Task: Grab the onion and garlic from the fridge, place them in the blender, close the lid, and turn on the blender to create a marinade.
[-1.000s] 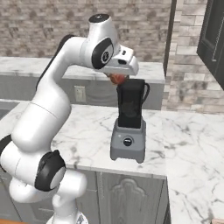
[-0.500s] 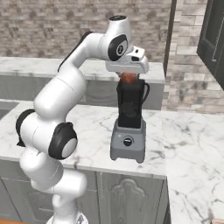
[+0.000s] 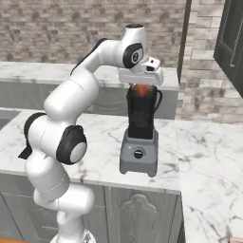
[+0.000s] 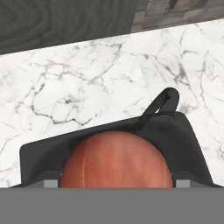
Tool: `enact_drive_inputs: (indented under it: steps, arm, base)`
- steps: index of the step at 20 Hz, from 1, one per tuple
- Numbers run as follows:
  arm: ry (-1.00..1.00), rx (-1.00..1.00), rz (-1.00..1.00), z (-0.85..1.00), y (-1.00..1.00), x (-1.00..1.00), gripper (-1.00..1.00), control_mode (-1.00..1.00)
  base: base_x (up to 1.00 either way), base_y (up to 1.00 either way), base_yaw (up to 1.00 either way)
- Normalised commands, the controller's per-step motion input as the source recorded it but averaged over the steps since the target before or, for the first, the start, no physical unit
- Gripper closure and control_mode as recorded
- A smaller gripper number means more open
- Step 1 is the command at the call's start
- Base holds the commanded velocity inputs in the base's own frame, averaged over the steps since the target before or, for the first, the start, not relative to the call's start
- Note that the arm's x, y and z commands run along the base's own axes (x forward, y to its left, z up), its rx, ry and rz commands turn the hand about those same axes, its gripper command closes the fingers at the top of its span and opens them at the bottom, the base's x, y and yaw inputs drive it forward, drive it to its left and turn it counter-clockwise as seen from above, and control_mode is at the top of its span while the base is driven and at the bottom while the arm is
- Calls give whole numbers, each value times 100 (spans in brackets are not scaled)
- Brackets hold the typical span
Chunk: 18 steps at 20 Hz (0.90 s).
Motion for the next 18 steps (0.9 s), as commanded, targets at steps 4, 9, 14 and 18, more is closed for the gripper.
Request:
enact_drive_inputs:
  steps: [4, 9, 14, 18]
  arm:
    - [0, 0, 0, -15, -5, 17, 100, -100]
    - [0, 0, 0, -2, 0, 25, -100, -100]
    - [0, 0, 0, 3, 1, 0, -100, -100]
    - [0, 0, 0, 13, 16, 0, -100, -100]
  base:
    - [0, 0, 0]
    - [0, 0, 0]
    - [0, 0, 0]
    - [0, 0, 0]
